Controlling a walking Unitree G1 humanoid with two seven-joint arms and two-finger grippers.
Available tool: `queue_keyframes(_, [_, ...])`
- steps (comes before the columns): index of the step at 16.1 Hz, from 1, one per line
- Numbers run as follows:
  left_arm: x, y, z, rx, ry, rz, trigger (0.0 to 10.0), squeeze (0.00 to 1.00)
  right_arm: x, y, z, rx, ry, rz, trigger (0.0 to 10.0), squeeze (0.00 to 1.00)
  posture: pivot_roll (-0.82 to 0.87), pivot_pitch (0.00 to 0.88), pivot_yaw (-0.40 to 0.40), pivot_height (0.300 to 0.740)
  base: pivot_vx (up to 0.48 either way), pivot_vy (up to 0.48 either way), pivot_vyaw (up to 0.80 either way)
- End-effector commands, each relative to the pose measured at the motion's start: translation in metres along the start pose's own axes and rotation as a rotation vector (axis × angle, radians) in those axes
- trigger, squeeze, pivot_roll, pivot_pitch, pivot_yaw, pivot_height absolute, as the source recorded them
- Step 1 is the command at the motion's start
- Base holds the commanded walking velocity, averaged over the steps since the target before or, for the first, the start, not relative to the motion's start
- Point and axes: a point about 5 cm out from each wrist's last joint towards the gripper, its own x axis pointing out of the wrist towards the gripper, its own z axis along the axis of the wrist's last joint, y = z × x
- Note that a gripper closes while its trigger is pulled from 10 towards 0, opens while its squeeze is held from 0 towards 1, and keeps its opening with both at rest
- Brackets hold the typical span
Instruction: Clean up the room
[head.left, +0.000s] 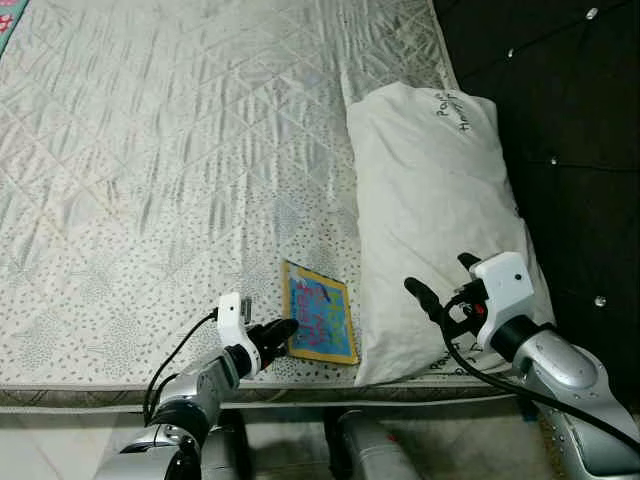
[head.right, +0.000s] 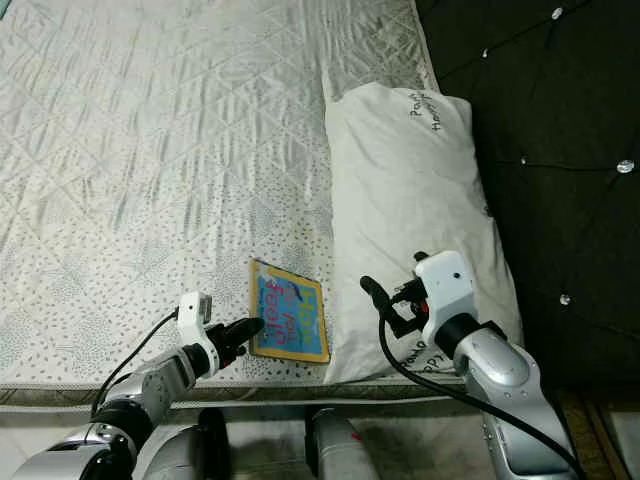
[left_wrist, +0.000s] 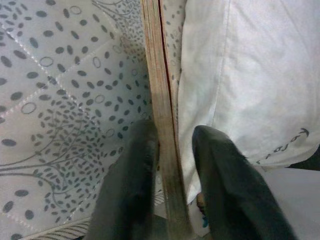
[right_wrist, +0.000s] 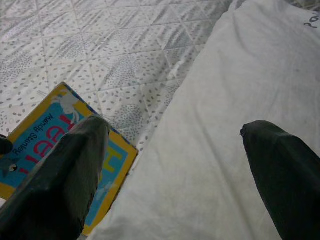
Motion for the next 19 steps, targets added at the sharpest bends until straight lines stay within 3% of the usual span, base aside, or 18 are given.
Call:
queue_keyframes(1, [-0.004,0.004,-0.013,-0.014,0.036,0.006,10.0,1.0,-0.004,-0.004,-0.005,0.002,0.017,-0.02,10.0,0.0,-0.34,0.324,-0.096,0.74,0.0,0.0,0.0])
queue_keyframes(7, [-0.014,0.019,-0.011,-0.021,0.033,0.084,10.0,1.0,-0.002,-0.005,-0.004,0.0,0.012,-0.02,10.0,0.0,-0.34,0.31,-0.093,0.74,0.0,0.0,0.0])
queue_keyframes(11, [-0.03,0.04,-0.008,-0.013,0.028,0.187,10.0,1.0,0.0,-0.006,-0.004,-0.001,0.007,-0.017,10.0,0.0,-0.33,0.298,-0.097,0.74,0.0,0.0,0.0])
queue_keyframes(13, [-0.03,0.041,-0.002,0.003,0.011,0.197,10.0,1.0,0.002,-0.006,-0.005,-0.003,0.005,-0.015,10.0,0.0,-0.32,0.289,-0.093,0.74,0.0,0.0,0.0])
queue_keyframes(19, [-0.032,0.035,0.028,0.225,-0.176,0.312,10.0,1.0,0.016,-0.001,-0.005,0.023,-0.037,-0.03,10.0,0.0,-0.25,0.242,-0.051,0.74,0.0,0.0,0.0])
